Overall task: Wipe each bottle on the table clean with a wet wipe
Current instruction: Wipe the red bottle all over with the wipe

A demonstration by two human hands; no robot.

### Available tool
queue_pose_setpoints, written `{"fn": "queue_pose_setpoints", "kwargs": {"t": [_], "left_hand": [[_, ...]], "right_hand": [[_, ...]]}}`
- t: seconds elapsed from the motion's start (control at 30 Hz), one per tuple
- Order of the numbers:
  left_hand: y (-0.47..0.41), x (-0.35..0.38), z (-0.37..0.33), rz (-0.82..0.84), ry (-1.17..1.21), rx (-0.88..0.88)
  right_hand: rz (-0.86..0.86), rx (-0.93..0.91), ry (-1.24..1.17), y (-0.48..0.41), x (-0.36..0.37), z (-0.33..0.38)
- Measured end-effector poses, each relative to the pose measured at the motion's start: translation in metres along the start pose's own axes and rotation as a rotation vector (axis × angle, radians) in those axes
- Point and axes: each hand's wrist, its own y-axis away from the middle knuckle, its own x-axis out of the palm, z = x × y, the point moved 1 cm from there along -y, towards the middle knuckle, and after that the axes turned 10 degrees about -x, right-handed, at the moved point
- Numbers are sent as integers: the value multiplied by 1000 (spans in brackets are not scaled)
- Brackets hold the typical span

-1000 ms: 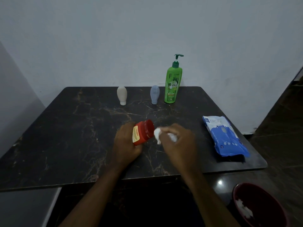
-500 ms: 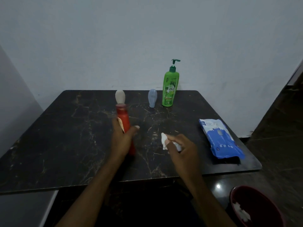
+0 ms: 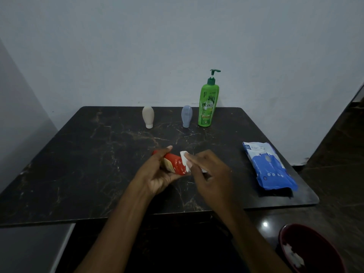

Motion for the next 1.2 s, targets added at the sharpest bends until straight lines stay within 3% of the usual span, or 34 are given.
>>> {"fn": "queue_pose_setpoints", "kwargs": {"t": [0.13,0.3,0.47,0.6,0.87,0.97,1.1,1.2], "left_hand": [[1,4,1,-43,-36,15],[-2,-2,2,-109,-10,1],[-3,3,3,-71,-34,33],[-1,6,3,-84,-39,42],[3,6,0,-116,-62,33],[4,10,2,-90,-98,35],[3,9,6,-76,-88,39],[1,7,3,-81,-71,47]], "right_hand": [[103,-177,227,2,4,3],[256,-186,235,11,-6,-1],[27,-105,45,-7,-19,-3],[99,-74,78,5,-2,0],[50,-100,104,0,5,-4],[-20,-91,157,-4,9,0],[-189,76,41,-10,2,2],[-101,28,29,2,3,1]]}}
